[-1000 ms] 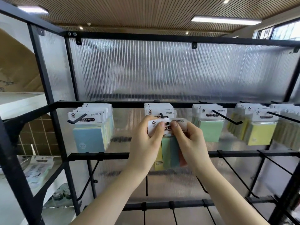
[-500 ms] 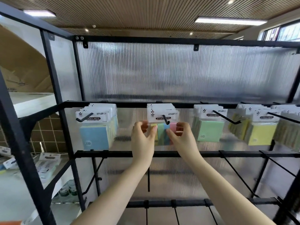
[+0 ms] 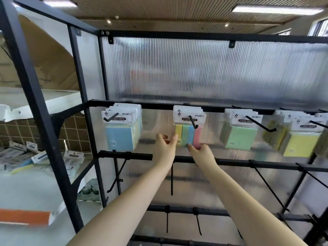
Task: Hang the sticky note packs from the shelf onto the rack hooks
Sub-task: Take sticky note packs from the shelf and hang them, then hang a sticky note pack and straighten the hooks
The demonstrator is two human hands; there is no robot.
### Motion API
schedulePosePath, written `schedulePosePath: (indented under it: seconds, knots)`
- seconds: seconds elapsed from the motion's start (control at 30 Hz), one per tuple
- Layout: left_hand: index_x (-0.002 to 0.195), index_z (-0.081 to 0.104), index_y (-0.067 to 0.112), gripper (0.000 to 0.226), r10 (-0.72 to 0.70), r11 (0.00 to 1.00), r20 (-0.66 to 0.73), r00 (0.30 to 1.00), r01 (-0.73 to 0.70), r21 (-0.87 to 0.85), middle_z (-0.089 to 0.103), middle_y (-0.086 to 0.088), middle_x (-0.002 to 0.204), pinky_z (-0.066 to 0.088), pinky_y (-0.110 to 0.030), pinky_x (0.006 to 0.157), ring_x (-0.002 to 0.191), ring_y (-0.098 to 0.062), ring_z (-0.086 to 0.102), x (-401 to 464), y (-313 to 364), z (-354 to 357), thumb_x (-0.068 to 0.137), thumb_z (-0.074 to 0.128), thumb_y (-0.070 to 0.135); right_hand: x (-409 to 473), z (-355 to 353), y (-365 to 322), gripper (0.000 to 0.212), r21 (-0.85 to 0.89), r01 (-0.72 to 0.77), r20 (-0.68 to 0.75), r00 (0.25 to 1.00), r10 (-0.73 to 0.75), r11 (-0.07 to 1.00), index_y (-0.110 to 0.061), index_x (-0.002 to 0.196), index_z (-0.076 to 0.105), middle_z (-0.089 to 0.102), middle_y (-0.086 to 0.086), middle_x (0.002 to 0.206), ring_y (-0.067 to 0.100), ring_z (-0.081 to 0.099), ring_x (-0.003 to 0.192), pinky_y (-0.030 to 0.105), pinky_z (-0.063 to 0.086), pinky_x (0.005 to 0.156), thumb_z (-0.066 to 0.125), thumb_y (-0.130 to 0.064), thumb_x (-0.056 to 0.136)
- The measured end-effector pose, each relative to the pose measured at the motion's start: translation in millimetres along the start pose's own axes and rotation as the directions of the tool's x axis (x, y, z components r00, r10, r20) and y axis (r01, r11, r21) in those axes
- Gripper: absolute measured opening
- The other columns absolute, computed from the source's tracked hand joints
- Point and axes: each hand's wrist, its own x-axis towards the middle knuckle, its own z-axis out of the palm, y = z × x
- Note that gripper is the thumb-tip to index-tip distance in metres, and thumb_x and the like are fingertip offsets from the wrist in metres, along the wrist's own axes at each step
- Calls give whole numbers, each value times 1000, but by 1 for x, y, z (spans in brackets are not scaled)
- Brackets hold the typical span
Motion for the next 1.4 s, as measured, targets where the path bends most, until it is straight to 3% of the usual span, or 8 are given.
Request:
schedulePosePath:
  seconds: [0.13, 0.3, 0.43, 0.57, 0.83, 0.93, 1.07, 1.4]
  knots:
    - [107, 53, 9, 33, -73, 994, 149, 986, 60, 91, 55, 4, 93, 40, -25, 71, 91, -15, 57, -13, -20, -15, 96, 49, 40, -21, 13, 13, 20, -30, -102, 103, 989, 104, 994, -11, 109, 54, 59, 0, 88, 13, 61, 75, 27, 51, 63, 48, -27, 99]
    - [104, 56, 13, 31, -48, 964, 409, 911, -66, 259, 62, -1, 101, 44, -26, 70, 87, -14, 57, -31, -51, -60, 99, 42, 40, -47, 35, 8, 18, -223, 124, 88, 990, -106, 967, -11, 107, 58, 62, 1, 89, 18, 62, 82, 28, 48, 66, 48, -24, 98]
    - [110, 58, 12, 25, -38, 956, 461, 887, -102, 275, 66, -7, 106, 47, -31, 80, 96, -21, 62, -42, -67, -114, 99, 47, 31, -76, 65, -10, 21, -245, 227, 135, 971, -199, 942, -11, 110, 60, 63, 2, 92, 20, 61, 82, 29, 50, 65, 49, -23, 98]
    - [90, 55, 21, 12, -14, 961, 470, 883, -118, 250, 68, -6, 97, 46, -30, 73, 92, -23, 64, -54, -79, -179, 98, 48, 25, -109, 111, -32, 16, -224, 276, 163, 956, -244, 935, -16, 101, 62, 61, -5, 87, 22, 62, 86, 41, 53, 80, 50, -24, 96]
    - [82, 58, 30, 16, -79, 958, 316, 946, -15, 285, 69, 1, 81, 55, -41, 75, 76, -22, 67, -70, -150, -328, 94, 56, 19, -197, 230, -51, 19, -133, 463, 216, 876, -430, 876, -35, 82, 55, 60, -16, 79, 2, 58, 74, 12, 44, 61, 52, -23, 96]
    - [71, 55, 30, 28, -130, 944, 187, 974, 64, 324, 63, 7, 59, 49, -34, 62, 64, -26, 63, -72, -181, -384, 89, 57, 9, -227, 278, -65, 13, -84, 572, 344, 785, -515, 816, -25, 94, 63, 63, -12, 91, 6, 60, 83, 22, 50, 71, 52, -17, 96]
    - [72, 53, 32, 28, -154, 913, 84, 984, 109, 394, 62, 2, 72, 49, -38, 71, 77, -30, 64, -81, -214, -448, 91, 53, 11, -259, 345, -80, 15, -44, 688, 483, 649, -587, 724, -15, 99, 63, 62, -5, 96, 15, 59, 87, 32, 49, 76, 49, -14, 97]
    - [99, 61, 17, 15, -201, 803, -119, 972, 233, 549, 68, -2, 91, 50, -38, 79, 84, -21, 63, -73, -252, -555, 94, 48, 10, -260, 479, -84, 20, -137, 737, 691, 550, -470, 662, -21, 105, 60, 61, -7, 108, 15, 57, 93, 30, 43, 73, 42, -21, 97]
